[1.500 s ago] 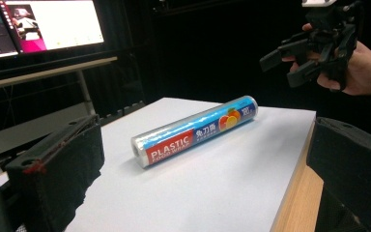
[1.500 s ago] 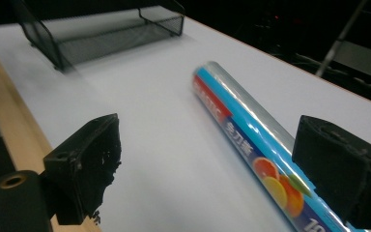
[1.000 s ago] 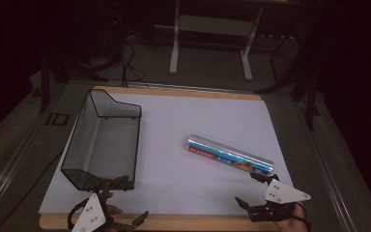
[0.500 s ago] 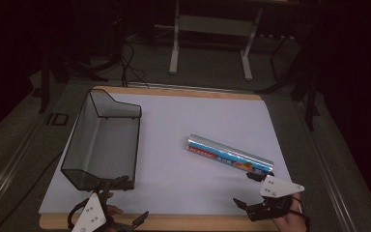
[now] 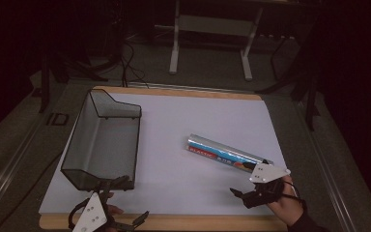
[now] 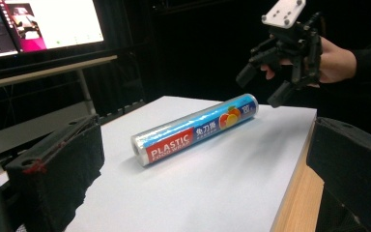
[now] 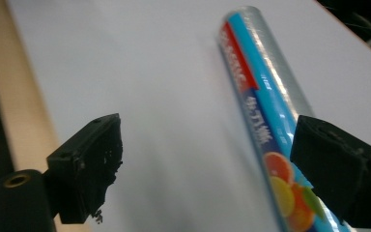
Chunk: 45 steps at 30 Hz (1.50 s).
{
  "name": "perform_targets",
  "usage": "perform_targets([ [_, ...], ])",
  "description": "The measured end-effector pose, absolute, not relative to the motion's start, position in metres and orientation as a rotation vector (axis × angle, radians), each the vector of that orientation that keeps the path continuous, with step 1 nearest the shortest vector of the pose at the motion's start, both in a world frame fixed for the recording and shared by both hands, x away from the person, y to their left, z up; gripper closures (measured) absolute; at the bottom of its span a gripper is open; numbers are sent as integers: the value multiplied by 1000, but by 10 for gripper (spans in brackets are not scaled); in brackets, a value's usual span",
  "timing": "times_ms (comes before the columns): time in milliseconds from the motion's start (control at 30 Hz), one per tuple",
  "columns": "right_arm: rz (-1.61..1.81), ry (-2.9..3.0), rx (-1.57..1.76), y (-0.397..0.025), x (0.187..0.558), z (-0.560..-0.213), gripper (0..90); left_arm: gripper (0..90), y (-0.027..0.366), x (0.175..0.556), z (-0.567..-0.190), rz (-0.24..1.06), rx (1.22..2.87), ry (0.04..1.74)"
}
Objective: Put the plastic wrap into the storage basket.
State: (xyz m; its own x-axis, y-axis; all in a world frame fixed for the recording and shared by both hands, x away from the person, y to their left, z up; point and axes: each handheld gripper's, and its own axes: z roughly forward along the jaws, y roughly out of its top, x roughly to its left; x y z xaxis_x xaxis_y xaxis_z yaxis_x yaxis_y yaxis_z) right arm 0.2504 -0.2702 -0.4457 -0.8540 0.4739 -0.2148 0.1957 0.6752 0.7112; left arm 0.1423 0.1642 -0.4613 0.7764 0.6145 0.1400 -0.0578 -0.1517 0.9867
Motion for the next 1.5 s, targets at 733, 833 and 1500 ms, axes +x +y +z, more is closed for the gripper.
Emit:
perform_targets([
  [733, 778, 2558, 535, -257, 300, -446, 99, 6, 164, 142, -462, 621, 1634, 453],
  [833, 743, 2564, 544, -255, 308, -449, 99, 6, 164, 142, -462, 621, 1635, 452],
  [1500, 569, 2754, 579, -243, 360, -458, 133, 6, 163, 142, -463, 614, 1643, 452],
])
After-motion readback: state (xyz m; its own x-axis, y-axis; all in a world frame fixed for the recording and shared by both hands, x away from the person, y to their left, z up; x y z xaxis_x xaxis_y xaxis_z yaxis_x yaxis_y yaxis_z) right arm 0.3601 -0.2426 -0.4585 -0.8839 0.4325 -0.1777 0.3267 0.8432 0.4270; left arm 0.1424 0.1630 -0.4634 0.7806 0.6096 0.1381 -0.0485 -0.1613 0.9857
